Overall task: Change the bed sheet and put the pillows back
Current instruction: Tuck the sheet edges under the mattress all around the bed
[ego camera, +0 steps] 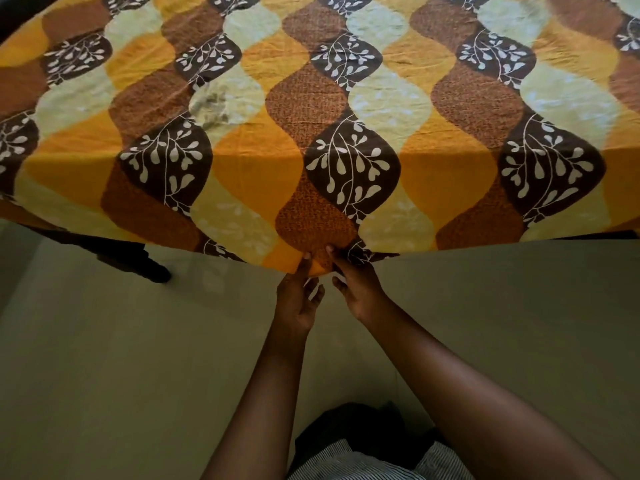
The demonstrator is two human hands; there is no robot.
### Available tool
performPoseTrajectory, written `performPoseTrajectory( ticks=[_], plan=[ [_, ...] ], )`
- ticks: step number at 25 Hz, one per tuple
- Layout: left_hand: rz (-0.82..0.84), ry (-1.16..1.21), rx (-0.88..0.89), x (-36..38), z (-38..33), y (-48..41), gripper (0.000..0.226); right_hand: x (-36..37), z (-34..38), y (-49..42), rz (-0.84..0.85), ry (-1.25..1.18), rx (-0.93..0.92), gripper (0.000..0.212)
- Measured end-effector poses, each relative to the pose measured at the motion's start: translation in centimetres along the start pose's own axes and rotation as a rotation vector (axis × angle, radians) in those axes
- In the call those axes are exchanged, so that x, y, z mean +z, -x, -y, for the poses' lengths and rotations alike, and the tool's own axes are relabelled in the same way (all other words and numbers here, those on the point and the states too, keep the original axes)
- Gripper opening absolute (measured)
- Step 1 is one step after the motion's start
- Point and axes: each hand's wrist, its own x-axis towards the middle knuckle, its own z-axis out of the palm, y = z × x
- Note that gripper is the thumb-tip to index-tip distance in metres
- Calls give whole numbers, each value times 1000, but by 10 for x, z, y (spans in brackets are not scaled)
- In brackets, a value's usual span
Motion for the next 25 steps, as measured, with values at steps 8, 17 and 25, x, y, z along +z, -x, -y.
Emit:
performPoseTrajectory(
  ticks=[8, 17, 25],
  plan=[
    [95, 187, 95, 23, -27, 54, 36, 7, 6, -8, -187, 141, -15, 11],
    [499, 388, -29, -15, -25, 12, 83, -24, -15, 0, 301, -792, -6, 41],
    [733, 381, -92, -37, -12, -17, 75, -16, -24, -10, 655, -959, -159, 69]
  ],
)
